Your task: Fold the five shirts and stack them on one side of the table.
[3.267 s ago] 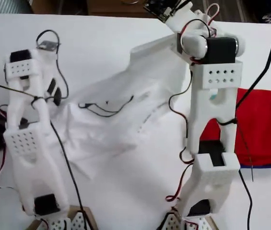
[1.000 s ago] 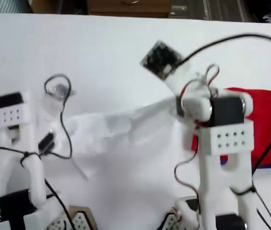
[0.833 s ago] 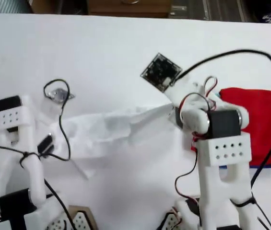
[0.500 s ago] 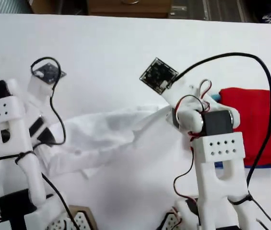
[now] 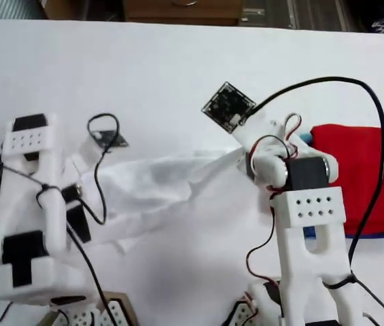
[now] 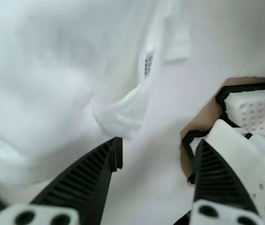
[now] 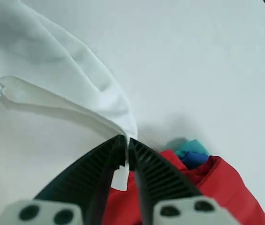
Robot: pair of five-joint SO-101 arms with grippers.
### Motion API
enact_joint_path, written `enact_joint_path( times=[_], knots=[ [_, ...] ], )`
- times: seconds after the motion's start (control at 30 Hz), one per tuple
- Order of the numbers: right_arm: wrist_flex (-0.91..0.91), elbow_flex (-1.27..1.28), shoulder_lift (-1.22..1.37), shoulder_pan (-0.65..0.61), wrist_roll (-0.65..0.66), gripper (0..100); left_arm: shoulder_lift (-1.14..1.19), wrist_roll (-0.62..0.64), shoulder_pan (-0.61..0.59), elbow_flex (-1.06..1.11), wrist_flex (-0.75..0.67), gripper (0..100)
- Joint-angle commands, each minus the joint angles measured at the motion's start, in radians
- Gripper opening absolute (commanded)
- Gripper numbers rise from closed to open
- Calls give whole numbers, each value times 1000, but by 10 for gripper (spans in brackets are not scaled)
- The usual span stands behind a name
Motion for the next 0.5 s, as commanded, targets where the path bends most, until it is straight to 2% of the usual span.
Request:
enact_joint_path(
  times=[0.0, 0.27, 0.47],
  knots=[
    [-15, -5, -28, 7, 9, 21, 91, -49, 8, -97, 14, 267],
    [-15, -5, -27, 7, 9, 21, 328, -55, 26, -236, 20, 265],
    [-15, -5, -27, 7, 9, 21, 344, -52, 138, -263, 14, 266]
  ],
)
